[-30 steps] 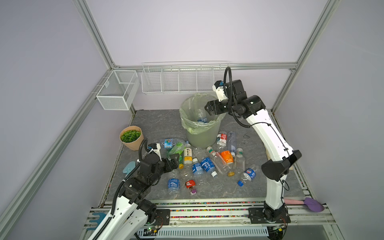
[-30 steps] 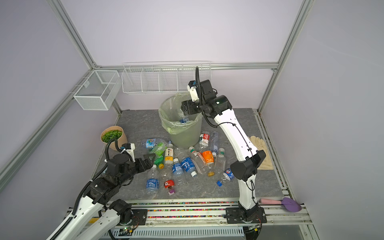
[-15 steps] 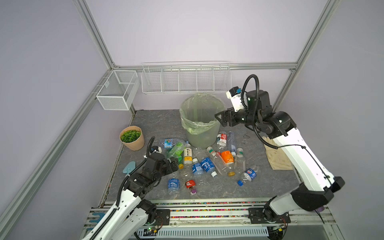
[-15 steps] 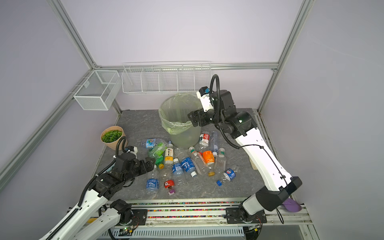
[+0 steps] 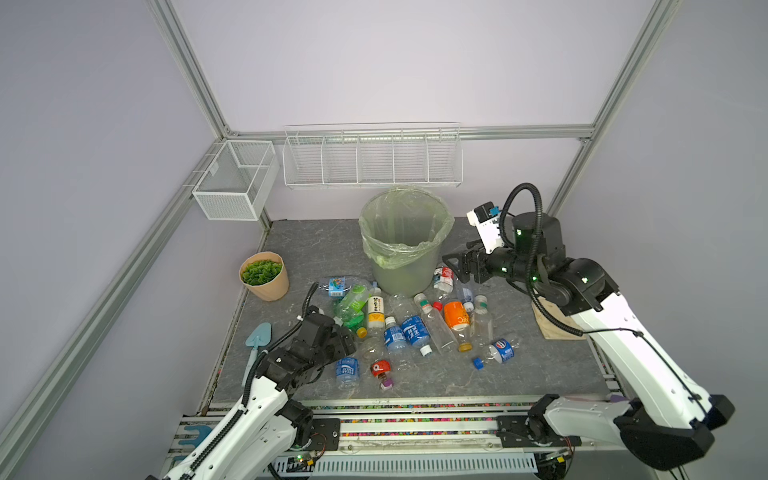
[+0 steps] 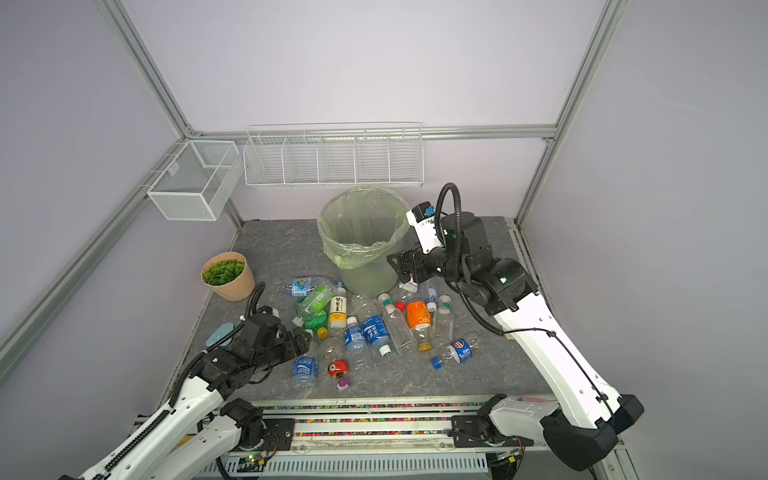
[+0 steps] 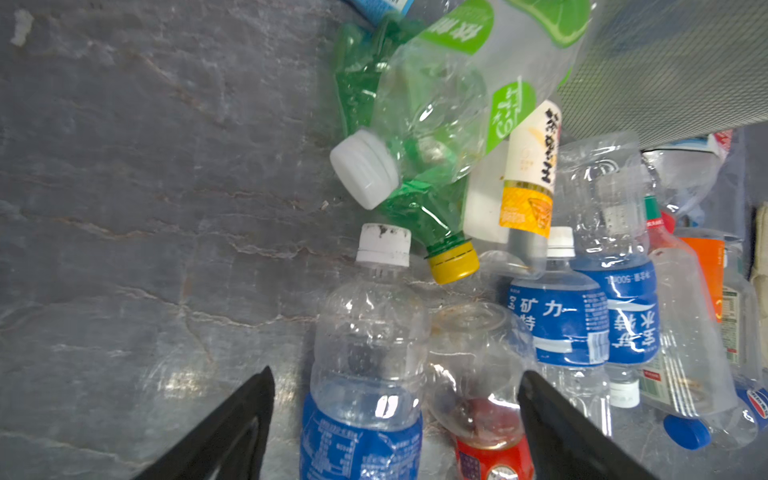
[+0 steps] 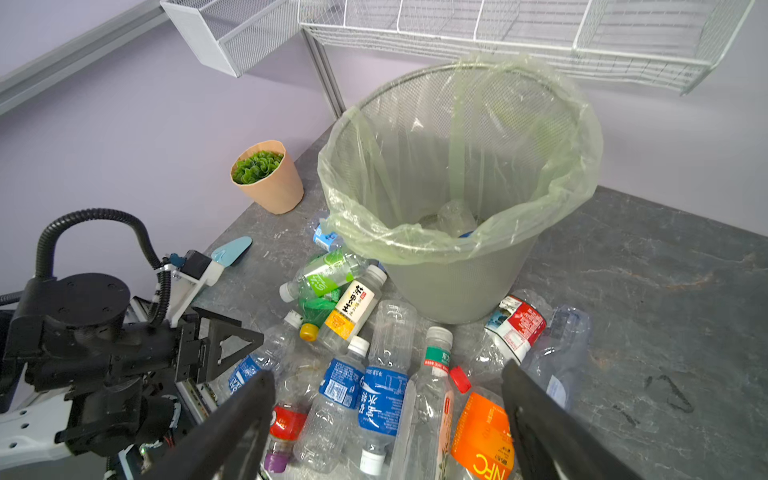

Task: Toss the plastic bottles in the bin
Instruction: 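Withdraw the right gripper from the bin while the left gripper lowers onto a clear bottle, then close the left gripper on the clear white-capped bottle and lift it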

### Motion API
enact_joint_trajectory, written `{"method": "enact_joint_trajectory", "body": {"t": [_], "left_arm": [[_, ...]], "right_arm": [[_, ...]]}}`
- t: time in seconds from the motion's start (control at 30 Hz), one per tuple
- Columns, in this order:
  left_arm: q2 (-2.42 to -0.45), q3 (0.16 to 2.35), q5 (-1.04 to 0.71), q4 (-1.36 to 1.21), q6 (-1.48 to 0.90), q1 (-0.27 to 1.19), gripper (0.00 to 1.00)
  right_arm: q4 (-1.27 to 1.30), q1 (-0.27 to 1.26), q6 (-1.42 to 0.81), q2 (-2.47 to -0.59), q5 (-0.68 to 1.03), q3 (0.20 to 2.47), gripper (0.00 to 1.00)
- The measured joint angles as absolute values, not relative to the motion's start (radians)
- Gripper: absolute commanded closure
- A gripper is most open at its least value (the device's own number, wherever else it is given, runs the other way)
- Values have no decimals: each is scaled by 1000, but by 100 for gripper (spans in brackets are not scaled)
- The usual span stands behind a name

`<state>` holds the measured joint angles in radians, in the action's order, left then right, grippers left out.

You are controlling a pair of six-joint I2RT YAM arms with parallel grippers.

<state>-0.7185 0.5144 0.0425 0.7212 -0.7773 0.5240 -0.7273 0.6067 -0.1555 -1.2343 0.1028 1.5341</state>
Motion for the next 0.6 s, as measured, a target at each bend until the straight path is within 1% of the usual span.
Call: {"method": "enact_joint_trajectory", "body": {"t": [0.27,0.6], "left_arm": [[-745,435,2,694,-815,525,12],[-806,405,-18,641,-831,525,16]], "right_arm": [[-731,607,-169,-1221,102,1435,12],[-728,607,-210,-1166,90,1288,12]]}}
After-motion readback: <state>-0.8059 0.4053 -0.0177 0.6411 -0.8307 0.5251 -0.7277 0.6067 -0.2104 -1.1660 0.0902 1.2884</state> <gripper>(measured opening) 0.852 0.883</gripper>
